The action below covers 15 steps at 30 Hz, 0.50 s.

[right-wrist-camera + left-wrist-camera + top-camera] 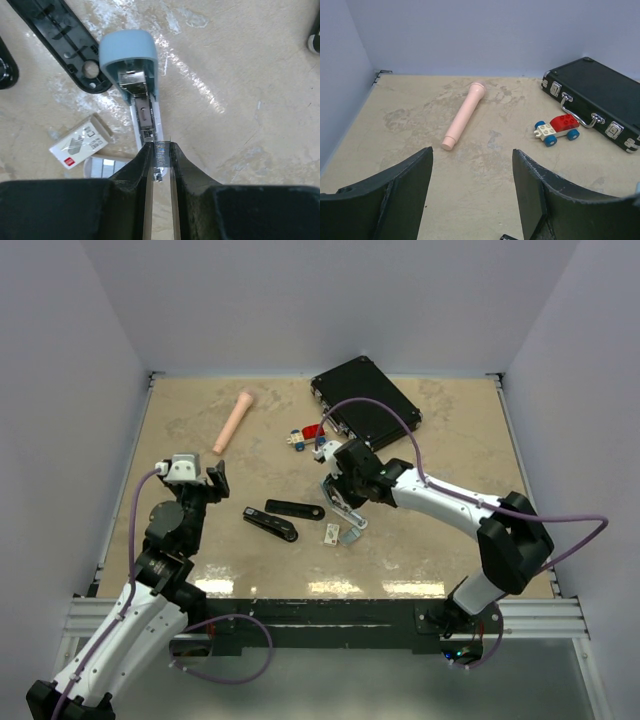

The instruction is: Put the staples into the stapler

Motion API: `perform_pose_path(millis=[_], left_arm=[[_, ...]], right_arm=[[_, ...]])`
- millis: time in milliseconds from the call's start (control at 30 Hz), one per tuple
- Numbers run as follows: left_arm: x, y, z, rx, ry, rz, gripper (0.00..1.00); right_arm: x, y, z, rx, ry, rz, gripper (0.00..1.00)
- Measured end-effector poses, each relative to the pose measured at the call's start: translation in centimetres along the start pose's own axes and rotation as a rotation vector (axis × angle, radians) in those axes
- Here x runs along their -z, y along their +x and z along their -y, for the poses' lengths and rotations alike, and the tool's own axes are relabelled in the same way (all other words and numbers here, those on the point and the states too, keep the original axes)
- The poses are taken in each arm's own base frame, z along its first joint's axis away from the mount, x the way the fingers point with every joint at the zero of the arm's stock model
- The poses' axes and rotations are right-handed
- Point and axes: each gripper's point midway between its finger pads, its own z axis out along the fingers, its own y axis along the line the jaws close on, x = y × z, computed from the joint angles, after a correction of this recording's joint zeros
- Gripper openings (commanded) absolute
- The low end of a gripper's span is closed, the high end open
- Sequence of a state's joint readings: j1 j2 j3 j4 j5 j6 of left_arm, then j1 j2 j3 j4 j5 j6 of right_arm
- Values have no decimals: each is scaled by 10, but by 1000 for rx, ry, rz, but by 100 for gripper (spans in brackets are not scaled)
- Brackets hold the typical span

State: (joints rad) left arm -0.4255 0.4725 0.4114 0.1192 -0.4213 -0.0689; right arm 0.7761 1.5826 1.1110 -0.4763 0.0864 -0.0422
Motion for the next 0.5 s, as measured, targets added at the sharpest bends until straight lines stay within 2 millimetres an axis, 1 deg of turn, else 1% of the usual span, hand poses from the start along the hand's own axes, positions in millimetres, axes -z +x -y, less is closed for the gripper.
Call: perform_pose_path(millis=[133, 200, 367, 500], left_arm=[[0, 0, 0, 0, 3, 0, 69], [0, 0, 1, 0, 3, 0, 69], [0, 0, 1, 0, 3, 0, 69], [0, 0, 0, 0, 3, 0, 69]], right_arm=[[-6, 5, 11, 43, -10, 5, 4], [-8, 5, 13, 63, -21, 11, 4], [-14, 8, 9, 100, -55, 4, 4], [-17, 15, 4, 116, -87, -12, 4]])
